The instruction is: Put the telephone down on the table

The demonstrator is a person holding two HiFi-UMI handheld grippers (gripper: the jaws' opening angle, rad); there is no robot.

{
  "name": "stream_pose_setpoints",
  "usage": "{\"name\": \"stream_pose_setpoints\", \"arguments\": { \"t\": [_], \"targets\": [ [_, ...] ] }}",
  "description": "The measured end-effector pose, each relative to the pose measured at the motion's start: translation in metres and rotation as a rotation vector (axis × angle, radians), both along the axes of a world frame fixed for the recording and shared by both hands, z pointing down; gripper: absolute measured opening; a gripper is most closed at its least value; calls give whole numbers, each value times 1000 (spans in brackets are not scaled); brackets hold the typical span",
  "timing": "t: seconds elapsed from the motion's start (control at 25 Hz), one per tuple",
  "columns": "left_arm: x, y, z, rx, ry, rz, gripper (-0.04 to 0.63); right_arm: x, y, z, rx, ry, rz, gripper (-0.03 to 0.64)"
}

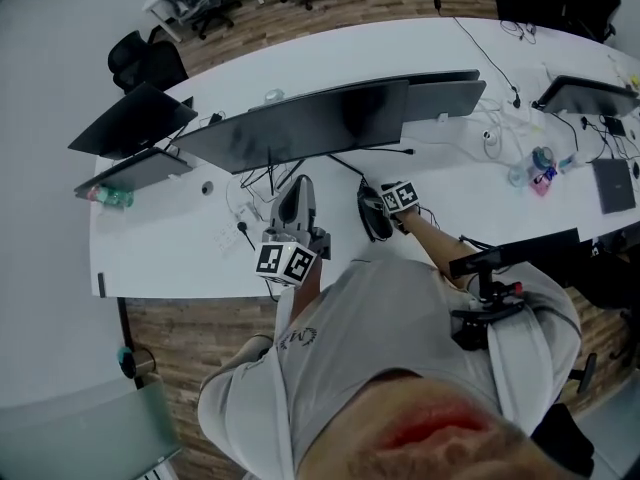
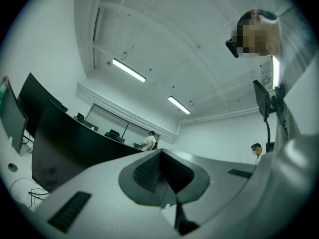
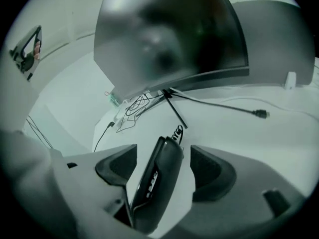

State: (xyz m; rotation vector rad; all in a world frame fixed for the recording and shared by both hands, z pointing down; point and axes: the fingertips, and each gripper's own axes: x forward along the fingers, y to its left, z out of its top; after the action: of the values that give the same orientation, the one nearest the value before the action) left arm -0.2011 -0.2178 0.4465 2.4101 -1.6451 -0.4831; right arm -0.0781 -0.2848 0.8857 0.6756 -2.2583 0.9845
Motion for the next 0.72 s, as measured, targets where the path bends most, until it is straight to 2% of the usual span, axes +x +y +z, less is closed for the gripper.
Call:
{"name": "stream_pose_setpoints", "arguments": {
  "t": [0.12, 0.24, 0.36, 0.4, 0.56, 0.64, 0.72],
  "targets": [
    [3, 4, -7, 20, -12, 1, 11, 1, 3, -20, 27, -25, 4, 321],
    [7, 5, -9, 25, -13, 0, 11, -5, 13, -25, -12, -36, -2, 315],
    [10, 13, -4, 3, -8, 1, 11, -8, 34, -8, -67, 26, -9, 237],
    [12, 17, -2, -5, -5, 3, 11, -7, 41, -2, -76, 41, -2, 232],
    [10, 27, 5, -22, -3, -7, 11, -2, 45, 9, -65, 40, 21, 152],
    [6, 30, 1, -21, -6, -24, 11, 2, 40, 11, -94, 10, 54, 152],
    [3, 36, -5, -11, -12, -42, 11, 10, 37, 13, -157, -28, 101, 196]
  ]
}}
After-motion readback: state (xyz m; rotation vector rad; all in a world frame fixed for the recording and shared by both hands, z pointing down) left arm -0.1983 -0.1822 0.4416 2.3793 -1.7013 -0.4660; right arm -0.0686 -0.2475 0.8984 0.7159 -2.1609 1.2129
